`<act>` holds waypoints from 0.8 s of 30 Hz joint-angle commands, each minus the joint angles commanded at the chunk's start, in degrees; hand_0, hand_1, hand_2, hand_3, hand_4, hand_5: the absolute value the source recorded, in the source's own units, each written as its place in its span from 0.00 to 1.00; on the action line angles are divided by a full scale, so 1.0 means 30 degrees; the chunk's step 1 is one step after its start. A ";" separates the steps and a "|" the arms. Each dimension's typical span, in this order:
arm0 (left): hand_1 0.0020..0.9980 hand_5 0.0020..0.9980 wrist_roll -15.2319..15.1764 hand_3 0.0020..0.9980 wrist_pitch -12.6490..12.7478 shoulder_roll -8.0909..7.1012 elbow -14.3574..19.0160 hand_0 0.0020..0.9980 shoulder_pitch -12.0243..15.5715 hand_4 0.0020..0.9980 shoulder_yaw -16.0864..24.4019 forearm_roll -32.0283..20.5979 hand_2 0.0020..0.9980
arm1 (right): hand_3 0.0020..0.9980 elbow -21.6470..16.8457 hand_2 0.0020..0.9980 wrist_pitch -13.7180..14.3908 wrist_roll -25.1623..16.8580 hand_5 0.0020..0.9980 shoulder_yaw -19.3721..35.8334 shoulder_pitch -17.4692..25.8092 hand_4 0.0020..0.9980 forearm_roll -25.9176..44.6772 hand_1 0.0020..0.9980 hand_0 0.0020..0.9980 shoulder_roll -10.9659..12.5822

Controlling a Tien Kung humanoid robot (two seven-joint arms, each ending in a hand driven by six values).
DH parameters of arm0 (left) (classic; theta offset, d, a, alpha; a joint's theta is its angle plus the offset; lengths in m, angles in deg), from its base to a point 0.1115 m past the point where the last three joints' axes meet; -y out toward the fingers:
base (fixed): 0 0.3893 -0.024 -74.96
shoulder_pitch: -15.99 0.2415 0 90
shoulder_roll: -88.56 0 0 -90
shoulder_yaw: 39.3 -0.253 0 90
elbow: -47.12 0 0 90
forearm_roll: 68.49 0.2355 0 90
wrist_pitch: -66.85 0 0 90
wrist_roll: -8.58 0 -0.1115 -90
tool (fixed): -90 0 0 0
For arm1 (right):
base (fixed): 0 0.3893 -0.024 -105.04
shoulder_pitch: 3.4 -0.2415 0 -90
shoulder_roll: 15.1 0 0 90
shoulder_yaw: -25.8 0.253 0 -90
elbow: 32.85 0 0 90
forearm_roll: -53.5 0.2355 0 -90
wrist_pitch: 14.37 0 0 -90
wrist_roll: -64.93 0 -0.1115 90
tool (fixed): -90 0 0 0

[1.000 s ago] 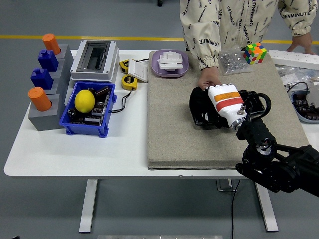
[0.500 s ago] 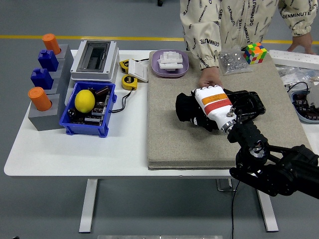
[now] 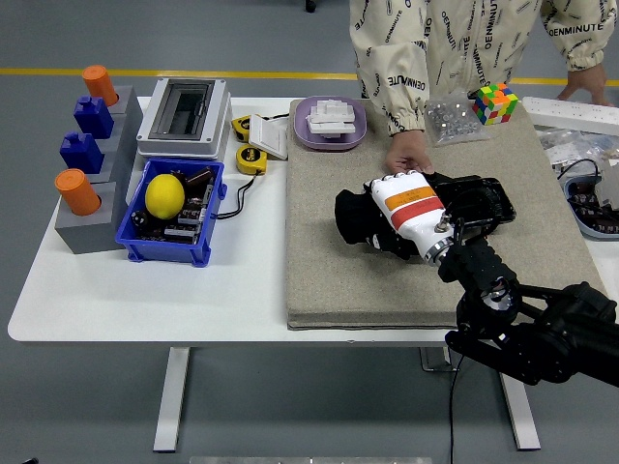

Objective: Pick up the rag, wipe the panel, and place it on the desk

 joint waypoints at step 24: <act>0.64 0.44 -0.0006 0.56 -0.0006 0.0054 0.0012 0.61 0.0017 0.63 0.0160 0.0014 0.66 | 0.46 0.0835 0.44 0.0000 -0.0193 0.04 0.0624 0.0620 0.96 0.0246 0.42 0.30 0.1637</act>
